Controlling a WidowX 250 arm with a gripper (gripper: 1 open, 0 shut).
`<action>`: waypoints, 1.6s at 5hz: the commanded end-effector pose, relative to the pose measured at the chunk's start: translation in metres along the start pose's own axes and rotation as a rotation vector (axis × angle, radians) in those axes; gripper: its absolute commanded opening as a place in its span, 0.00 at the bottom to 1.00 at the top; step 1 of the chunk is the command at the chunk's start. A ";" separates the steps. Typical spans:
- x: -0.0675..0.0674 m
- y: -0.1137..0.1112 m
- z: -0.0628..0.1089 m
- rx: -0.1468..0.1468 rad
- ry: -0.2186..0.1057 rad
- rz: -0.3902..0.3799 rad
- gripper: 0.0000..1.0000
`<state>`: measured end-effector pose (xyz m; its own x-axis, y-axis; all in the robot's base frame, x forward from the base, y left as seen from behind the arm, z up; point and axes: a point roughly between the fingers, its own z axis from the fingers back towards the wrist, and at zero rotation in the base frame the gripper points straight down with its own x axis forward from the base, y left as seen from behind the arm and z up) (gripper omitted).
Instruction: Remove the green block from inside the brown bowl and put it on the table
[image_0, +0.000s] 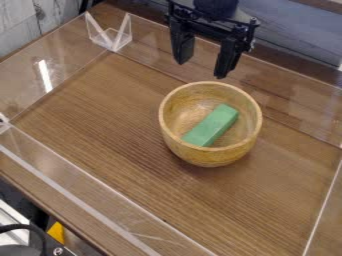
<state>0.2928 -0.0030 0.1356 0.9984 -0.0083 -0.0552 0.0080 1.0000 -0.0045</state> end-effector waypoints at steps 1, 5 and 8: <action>-0.004 -0.008 -0.006 -0.010 0.005 -0.008 1.00; -0.008 -0.030 -0.054 -0.027 0.009 -0.044 1.00; -0.006 -0.031 -0.072 -0.027 0.012 -0.044 1.00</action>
<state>0.2786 -0.0320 0.0565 0.9940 -0.0449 -0.0993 0.0419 0.9986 -0.0318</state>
